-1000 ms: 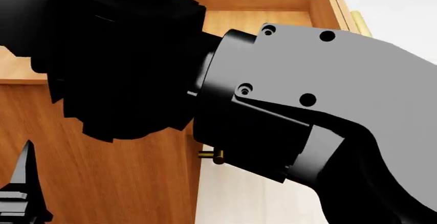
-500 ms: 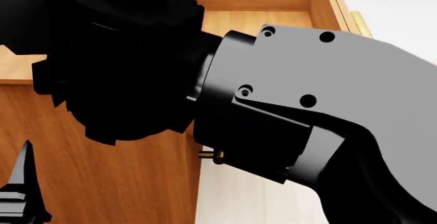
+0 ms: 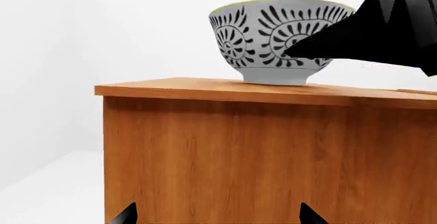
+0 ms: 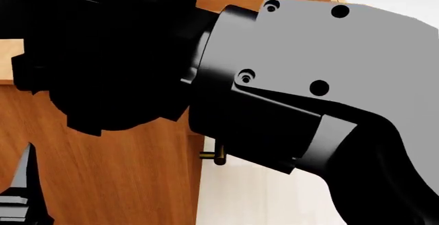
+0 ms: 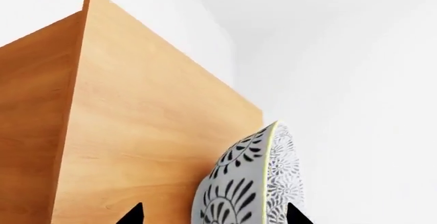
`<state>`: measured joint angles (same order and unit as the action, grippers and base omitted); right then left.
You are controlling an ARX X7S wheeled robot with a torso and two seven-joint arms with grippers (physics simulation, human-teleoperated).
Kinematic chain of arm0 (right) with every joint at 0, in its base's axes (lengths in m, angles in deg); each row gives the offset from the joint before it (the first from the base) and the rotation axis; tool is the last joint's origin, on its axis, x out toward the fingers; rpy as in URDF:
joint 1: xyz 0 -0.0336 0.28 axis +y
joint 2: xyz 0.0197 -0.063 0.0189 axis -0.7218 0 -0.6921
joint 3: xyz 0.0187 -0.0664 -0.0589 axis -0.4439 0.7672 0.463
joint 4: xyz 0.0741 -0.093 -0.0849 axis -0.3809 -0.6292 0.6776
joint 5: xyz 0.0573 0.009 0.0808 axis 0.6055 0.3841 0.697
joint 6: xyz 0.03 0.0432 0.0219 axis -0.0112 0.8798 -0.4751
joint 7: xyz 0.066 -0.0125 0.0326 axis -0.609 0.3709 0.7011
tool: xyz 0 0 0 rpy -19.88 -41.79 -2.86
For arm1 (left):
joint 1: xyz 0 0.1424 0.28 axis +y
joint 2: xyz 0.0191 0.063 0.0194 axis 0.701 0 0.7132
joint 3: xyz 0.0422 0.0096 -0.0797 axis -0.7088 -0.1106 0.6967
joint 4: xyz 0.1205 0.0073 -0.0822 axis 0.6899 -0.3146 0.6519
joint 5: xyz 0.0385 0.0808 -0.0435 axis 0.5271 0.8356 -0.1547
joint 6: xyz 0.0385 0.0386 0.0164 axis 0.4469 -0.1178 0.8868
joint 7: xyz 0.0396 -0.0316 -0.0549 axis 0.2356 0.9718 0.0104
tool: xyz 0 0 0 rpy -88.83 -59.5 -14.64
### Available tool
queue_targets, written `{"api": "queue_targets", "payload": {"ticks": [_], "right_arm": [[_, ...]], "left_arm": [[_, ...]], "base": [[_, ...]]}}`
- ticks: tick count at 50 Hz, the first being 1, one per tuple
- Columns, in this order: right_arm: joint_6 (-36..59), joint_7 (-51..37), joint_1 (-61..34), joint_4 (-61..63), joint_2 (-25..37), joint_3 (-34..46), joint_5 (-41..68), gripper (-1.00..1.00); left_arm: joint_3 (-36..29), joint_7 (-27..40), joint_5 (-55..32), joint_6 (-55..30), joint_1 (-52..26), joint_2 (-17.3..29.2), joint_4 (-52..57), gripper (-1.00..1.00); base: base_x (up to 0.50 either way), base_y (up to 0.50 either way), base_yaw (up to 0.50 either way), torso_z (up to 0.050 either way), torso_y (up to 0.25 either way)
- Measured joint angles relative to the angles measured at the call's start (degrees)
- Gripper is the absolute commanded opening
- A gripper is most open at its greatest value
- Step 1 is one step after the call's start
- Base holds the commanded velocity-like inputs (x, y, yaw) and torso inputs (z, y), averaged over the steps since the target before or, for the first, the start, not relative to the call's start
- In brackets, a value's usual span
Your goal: Put the bowl on top of the cabinet.
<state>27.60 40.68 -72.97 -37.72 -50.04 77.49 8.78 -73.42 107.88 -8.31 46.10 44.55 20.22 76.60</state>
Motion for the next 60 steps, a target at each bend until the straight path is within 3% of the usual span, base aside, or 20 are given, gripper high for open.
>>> {"api": "queue_targets", "payload": {"ticks": [23,44,51,60], "right_arm": [[-1.0,0.5,-13.6,-2.9,0.0,-0.1,5.8,1.00],[2.4,6.2,-15.3,-8.6,0.1,1.0,-2.7,1.00],[7.1,5.7,-14.5,-9.1,4.7,1.5,-5.9,1.00],[19.3,5.5,-16.4,2.2,15.7,-1.9,-9.1,1.00]], "left_arm": [[-1.6,0.2,1.2,0.2,0.2,0.2,0.2,1.00],[-2.0,0.5,1.3,0.4,0.1,0.4,-0.1,1.00],[-2.1,0.6,1.3,0.4,0.0,0.4,-0.3,1.00],[-2.8,0.7,1.7,0.4,-0.4,0.4,-0.9,1.00]], "base": [[0.00,0.00,0.00,0.000,0.000],[0.00,0.00,0.00,0.000,0.000],[0.00,0.00,0.00,0.000,0.000],[0.00,0.00,0.00,0.000,0.000]]}}
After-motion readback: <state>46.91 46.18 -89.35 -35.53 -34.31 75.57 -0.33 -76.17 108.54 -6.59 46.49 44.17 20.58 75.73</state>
